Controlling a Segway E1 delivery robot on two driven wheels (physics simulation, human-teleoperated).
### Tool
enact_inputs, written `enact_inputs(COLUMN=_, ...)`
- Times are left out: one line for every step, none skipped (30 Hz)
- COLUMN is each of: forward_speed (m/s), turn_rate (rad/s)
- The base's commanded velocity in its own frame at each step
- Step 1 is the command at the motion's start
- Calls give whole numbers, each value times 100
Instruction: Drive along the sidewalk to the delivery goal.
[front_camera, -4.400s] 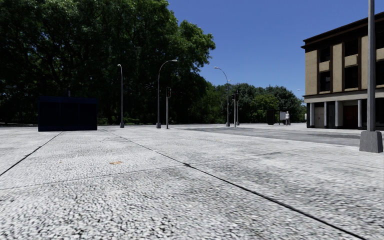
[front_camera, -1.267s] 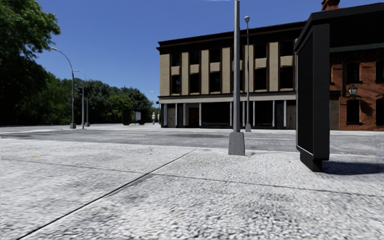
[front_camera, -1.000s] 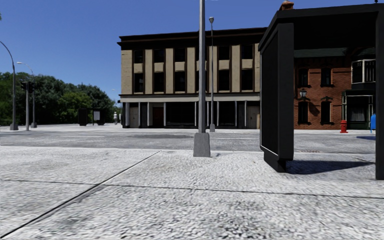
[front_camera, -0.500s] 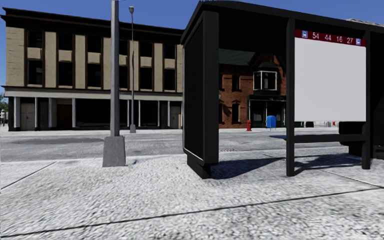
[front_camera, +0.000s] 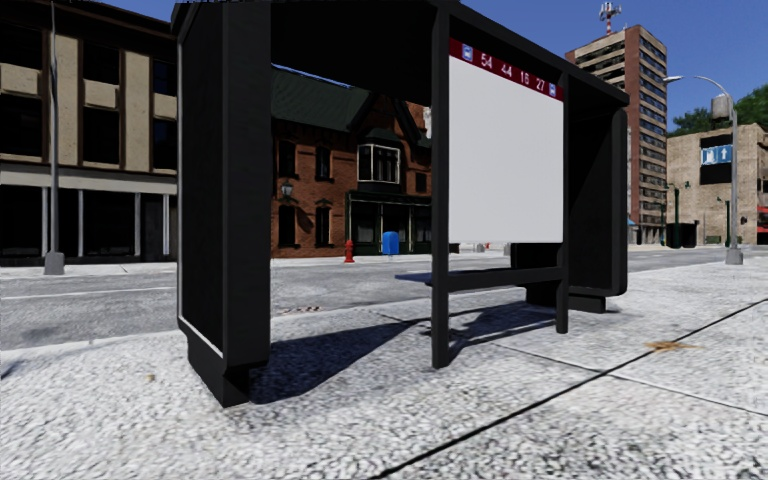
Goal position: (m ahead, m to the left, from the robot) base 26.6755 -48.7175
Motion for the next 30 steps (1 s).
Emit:
enact_inputs(forward_speed=132, turn_rate=-84)
enact_inputs(forward_speed=132, turn_rate=-84)
enact_inputs(forward_speed=132, turn_rate=-84)
enact_inputs(forward_speed=132, turn_rate=-84)
enact_inputs(forward_speed=132, turn_rate=-84)
enact_inputs(forward_speed=132, turn_rate=-84)
enact_inputs(forward_speed=132, turn_rate=-84)
enact_inputs(forward_speed=132, turn_rate=-84)
enact_inputs(forward_speed=133, turn_rate=-84)
enact_inputs(forward_speed=133, turn_rate=-84)
enact_inputs(forward_speed=133, turn_rate=-84)
enact_inputs(forward_speed=133, turn_rate=-84)
enact_inputs(forward_speed=133, turn_rate=-84)
enact_inputs(forward_speed=133, turn_rate=-84)
enact_inputs(forward_speed=133, turn_rate=-84)
enact_inputs(forward_speed=133, turn_rate=-84)
enact_inputs(forward_speed=133, turn_rate=-84)
enact_inputs(forward_speed=133, turn_rate=-84)
enact_inputs(forward_speed=133, turn_rate=-84)
enact_inputs(forward_speed=133, turn_rate=-84)
enact_inputs(forward_speed=133, turn_rate=-84)
enact_inputs(forward_speed=133, turn_rate=-84)
enact_inputs(forward_speed=133, turn_rate=-84)
enact_inputs(forward_speed=133, turn_rate=-84)
enact_inputs(forward_speed=134, turn_rate=-84)
enact_inputs(forward_speed=134, turn_rate=-84)
enact_inputs(forward_speed=134, turn_rate=-84)
enact_inputs(forward_speed=134, turn_rate=-84)
enact_inputs(forward_speed=134, turn_rate=-84)
enact_inputs(forward_speed=134, turn_rate=-84)
